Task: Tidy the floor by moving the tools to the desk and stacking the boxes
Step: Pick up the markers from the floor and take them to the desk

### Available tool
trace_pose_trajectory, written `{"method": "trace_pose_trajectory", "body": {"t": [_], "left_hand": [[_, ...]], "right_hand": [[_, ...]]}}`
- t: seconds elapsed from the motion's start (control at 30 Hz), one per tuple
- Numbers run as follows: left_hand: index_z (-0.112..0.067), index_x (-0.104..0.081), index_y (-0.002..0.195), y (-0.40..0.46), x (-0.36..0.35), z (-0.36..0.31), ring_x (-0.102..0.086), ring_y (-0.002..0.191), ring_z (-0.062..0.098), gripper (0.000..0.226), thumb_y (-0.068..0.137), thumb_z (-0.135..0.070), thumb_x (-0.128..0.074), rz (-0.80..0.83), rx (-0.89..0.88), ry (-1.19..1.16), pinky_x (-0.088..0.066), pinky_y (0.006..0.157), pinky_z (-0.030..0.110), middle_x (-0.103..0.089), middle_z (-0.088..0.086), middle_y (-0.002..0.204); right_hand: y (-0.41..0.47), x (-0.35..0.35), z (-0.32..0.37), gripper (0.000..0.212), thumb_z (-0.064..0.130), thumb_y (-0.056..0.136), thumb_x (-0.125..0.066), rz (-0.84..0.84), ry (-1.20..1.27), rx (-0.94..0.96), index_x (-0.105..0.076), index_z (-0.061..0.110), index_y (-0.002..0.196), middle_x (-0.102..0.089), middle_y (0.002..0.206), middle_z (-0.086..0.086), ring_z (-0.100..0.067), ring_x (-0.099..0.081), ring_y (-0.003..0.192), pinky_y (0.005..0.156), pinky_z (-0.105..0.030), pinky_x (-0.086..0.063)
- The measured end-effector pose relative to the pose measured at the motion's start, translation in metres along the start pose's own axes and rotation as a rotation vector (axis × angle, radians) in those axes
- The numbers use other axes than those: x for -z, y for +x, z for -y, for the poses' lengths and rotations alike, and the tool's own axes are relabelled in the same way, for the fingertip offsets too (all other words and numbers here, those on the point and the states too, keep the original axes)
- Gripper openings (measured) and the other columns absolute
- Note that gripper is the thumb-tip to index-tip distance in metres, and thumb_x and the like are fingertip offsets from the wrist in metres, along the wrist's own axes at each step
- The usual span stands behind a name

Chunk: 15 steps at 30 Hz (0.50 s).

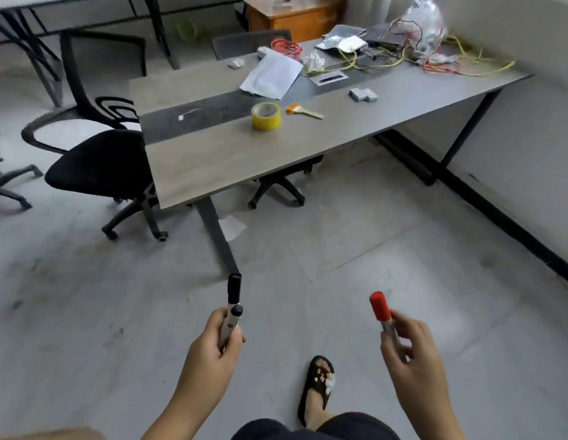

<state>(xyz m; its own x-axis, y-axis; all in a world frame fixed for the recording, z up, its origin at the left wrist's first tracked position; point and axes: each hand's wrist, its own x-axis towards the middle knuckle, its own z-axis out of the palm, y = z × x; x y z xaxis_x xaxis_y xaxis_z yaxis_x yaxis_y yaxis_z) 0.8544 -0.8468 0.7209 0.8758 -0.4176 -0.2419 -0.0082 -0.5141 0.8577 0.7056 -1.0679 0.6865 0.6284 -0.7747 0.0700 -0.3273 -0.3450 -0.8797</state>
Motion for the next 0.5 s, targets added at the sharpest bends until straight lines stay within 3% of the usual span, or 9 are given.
{"method": "trace_pose_trajectory", "body": {"t": [0.13, 0.27, 0.4, 0.5], "left_hand": [[-0.031, -0.052, 0.099, 0.093, -0.025, -0.053, -0.049, 0.049, 0.005, 0.015, 0.096, -0.017, -0.048, -0.023, -0.008, -0.031, -0.041, 0.051, 0.015, -0.061, -0.003, 0.070], [-0.037, -0.051, 0.098, 0.174, -0.037, -0.075, -0.050, 0.051, 0.010, 0.016, 0.096, -0.022, -0.047, -0.033, 0.048, -0.035, -0.044, 0.054, 0.023, -0.058, 0.012, 0.072], [-0.031, -0.053, 0.097, 0.266, -0.044, -0.087, -0.046, 0.048, 0.007, 0.017, 0.095, -0.015, -0.049, -0.043, 0.059, -0.043, -0.040, 0.052, 0.019, -0.056, 0.009, 0.065], [-0.034, -0.052, 0.091, 0.346, -0.045, -0.099, -0.044, 0.048, 0.008, 0.020, 0.095, -0.014, -0.048, -0.035, 0.053, -0.042, -0.040, 0.056, 0.026, -0.055, 0.009, 0.064]], "right_hand": [[0.116, 0.004, 0.010, 0.035, -0.003, 0.084, -0.062, 0.018, -0.034, 0.036, -0.057, 0.025, 0.105, -0.056, 0.094, 0.009, -0.001, -0.054, 0.088, 0.069, -0.014, -0.044], [0.209, -0.011, 0.017, 0.028, 0.002, 0.086, -0.060, 0.053, -0.060, 0.048, -0.060, 0.022, 0.106, -0.057, 0.094, 0.009, -0.003, -0.053, 0.089, 0.067, -0.013, -0.043], [0.300, -0.045, 0.014, 0.028, 0.005, 0.087, -0.060, 0.053, -0.077, 0.043, -0.059, 0.028, 0.103, -0.056, 0.091, 0.010, -0.010, -0.054, 0.085, 0.065, -0.018, -0.043], [0.370, -0.078, 0.017, 0.027, 0.007, 0.088, -0.060, 0.039, -0.073, 0.037, -0.059, 0.029, 0.103, -0.055, 0.090, 0.011, -0.013, -0.054, 0.083, 0.065, -0.021, -0.044]]}}
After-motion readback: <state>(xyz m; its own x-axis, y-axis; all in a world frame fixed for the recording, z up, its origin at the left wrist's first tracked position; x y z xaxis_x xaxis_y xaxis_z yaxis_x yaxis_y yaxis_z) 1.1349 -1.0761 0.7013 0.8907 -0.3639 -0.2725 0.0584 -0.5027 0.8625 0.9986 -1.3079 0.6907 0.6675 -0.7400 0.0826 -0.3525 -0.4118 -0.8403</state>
